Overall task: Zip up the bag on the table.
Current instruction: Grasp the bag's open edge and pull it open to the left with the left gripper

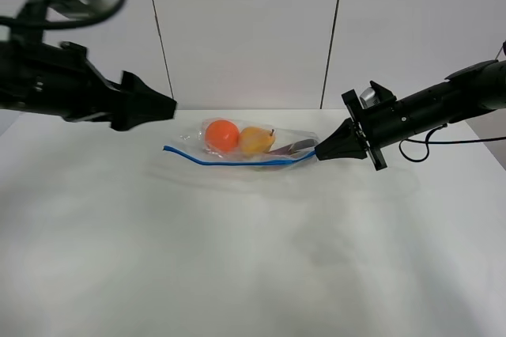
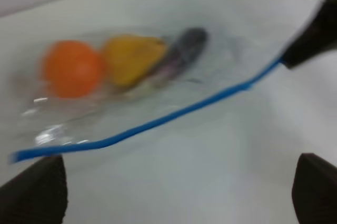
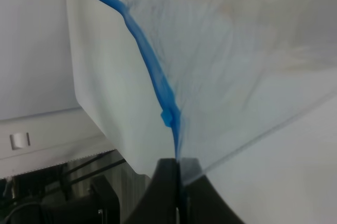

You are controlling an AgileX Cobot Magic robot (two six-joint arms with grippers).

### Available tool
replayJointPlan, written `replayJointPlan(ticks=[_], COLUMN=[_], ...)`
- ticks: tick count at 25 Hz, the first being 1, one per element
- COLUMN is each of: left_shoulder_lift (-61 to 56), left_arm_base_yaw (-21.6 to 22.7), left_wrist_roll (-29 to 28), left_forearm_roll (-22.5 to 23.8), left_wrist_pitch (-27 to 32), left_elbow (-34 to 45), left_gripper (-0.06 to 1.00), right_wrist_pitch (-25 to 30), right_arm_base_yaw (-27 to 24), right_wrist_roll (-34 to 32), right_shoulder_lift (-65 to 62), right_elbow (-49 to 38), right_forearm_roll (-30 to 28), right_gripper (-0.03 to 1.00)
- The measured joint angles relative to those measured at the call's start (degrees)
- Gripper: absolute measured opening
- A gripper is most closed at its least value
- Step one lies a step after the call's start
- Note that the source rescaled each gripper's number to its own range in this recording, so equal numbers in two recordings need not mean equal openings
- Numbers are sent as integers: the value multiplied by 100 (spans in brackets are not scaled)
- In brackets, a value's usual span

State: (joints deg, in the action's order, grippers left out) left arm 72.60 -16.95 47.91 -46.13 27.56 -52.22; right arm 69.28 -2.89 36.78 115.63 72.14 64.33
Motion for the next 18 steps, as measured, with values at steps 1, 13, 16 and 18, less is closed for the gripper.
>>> replayJointPlan(ticks=[1,13,16,18], left_shoulder_lift=[209,2286,2748,3031], left_arm_base_yaw=[-210,-2489,-2780,-2934], left_wrist_roll=[163,2961,3057,3050], left_forearm_roll=[-116,-241,-235,-218], left_wrist_pitch=[-195,-3492,-4409,-4945], left_elbow=[0,0,-1,-15], left_gripper=[100,100,100,100], right_wrist_pitch=[0,0,0,0], right_arm_base_yaw=[0,0,0,0], right_wrist_roll=[-6,-12,-12,-12], right_shoulder_lift=[0,0,0,0], right_elbow=[0,0,0,0], right_forearm_roll=[0,17,21,21], right_gripper=[0,0,0,0])
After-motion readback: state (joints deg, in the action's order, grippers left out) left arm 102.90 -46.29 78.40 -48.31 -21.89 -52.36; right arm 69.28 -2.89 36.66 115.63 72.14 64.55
